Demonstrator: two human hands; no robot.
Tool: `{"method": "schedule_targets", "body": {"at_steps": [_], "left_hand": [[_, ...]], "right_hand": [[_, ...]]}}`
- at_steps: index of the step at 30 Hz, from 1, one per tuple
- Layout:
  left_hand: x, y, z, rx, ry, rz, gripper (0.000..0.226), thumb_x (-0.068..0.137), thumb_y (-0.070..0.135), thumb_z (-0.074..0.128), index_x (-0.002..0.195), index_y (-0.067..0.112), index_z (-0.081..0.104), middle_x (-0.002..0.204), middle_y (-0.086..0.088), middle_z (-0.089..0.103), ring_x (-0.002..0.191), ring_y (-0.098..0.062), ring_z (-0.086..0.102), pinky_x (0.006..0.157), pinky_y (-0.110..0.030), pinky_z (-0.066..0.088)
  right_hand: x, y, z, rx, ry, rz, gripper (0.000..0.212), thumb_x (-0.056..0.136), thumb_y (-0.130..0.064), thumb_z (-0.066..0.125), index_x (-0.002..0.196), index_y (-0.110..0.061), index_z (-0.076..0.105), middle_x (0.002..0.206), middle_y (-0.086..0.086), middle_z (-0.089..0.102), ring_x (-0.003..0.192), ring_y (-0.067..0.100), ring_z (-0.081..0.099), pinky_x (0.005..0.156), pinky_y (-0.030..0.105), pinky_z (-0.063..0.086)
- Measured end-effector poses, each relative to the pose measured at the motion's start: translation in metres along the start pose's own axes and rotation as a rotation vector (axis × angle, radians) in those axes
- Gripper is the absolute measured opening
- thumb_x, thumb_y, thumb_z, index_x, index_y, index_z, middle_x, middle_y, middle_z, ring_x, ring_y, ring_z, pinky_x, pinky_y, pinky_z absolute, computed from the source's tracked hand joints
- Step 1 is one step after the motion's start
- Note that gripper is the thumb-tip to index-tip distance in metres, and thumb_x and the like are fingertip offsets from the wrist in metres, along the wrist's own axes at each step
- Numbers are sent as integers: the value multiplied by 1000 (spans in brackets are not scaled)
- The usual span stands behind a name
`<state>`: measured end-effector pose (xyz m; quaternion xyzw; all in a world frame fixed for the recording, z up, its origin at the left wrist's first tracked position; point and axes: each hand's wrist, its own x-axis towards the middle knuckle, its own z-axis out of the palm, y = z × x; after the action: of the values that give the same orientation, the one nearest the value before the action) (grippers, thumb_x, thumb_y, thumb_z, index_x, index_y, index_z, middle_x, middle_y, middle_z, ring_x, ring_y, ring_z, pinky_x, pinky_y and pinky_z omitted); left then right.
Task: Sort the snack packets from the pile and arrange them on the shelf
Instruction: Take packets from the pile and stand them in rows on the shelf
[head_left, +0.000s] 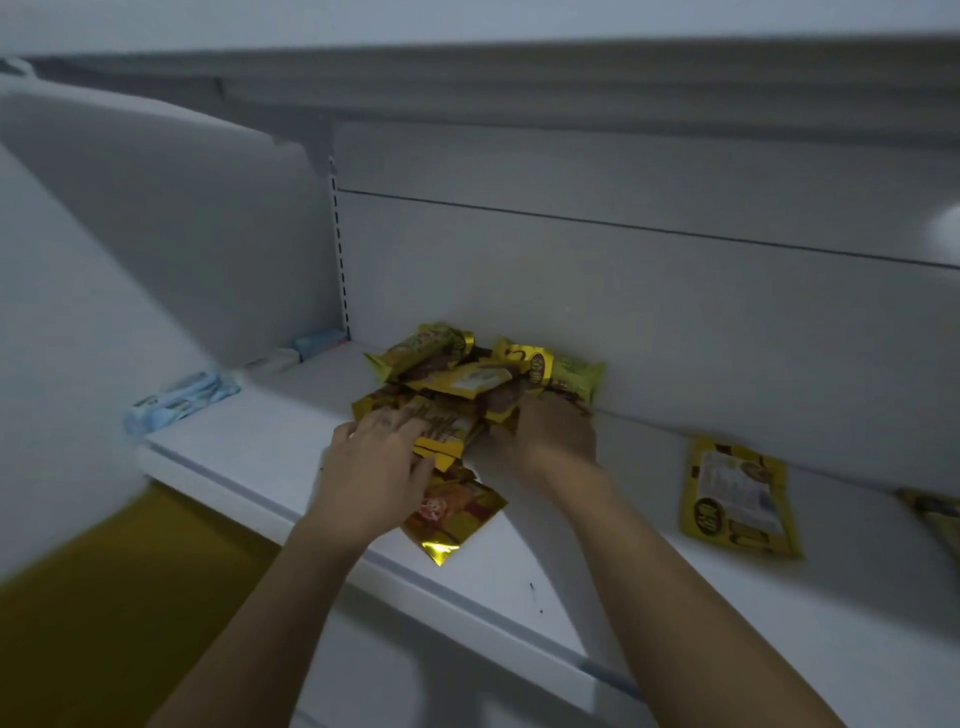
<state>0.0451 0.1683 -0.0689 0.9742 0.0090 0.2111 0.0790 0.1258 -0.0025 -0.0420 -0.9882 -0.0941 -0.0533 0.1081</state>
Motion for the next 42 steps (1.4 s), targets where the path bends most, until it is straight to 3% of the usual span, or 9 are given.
{"method": "schedule_targets", "body": {"at_steps": [10,16,20,24,28,30,32,37,42], "left_hand": [[27,-16,11,-8,-155,63,43,96,39,52,138,31,46,144,-2,43,131,-25,42,104,-40,36],[33,-16,8,5,-159,127,42,99,40,49,141,39,43,144,8,47,131,-20,43,104,-42,34],[35,-18,10,14,-122,153,39,103,39,39,141,46,44,145,11,47,130,-20,44,102,-40,35],[37,-17,9,-45,34,208,31,100,30,48,126,43,61,126,9,64,113,-23,58,89,-40,44],[32,4,-3,-112,196,248,16,91,19,67,104,25,75,96,-2,73,87,-31,66,70,-38,49],[27,20,-12,-147,257,275,11,87,16,73,97,19,76,83,-5,72,76,-32,67,58,-38,50],[21,39,-19,-175,289,295,13,85,16,75,98,19,75,79,-5,72,70,-30,67,50,-35,49],[11,101,-26,-271,327,390,7,88,23,71,95,22,74,71,-3,67,63,-31,64,46,-33,46],[0,194,-25,-458,322,541,22,86,25,59,98,18,76,75,-6,73,61,-31,68,45,-39,54]], "right_hand": [[14,2,35,270,113,221,77,89,-57,59,145,-13,33,154,4,28,134,27,40,95,39,43],[14,8,38,249,175,118,49,92,-51,55,134,-26,52,144,-2,44,125,25,49,92,37,45],[9,19,25,278,231,79,30,96,-29,52,123,-35,64,123,-1,62,111,25,59,84,31,45],[-2,31,4,314,294,71,29,96,-12,51,116,-21,70,113,7,70,105,28,63,79,29,44],[-19,43,-24,341,345,54,32,97,-10,52,123,-20,68,121,8,69,112,28,61,93,30,45],[-30,56,-37,302,331,81,30,96,-12,52,118,-21,70,115,6,71,102,26,63,80,26,44],[-46,75,-52,305,336,120,22,92,-12,55,103,-18,72,100,7,72,87,25,63,67,27,38],[-103,129,-86,494,480,186,12,80,-7,63,79,-17,70,70,1,71,67,23,69,68,38,54],[-160,199,-112,600,597,254,24,79,-1,67,79,-25,71,72,0,72,68,24,70,66,43,57]]}}
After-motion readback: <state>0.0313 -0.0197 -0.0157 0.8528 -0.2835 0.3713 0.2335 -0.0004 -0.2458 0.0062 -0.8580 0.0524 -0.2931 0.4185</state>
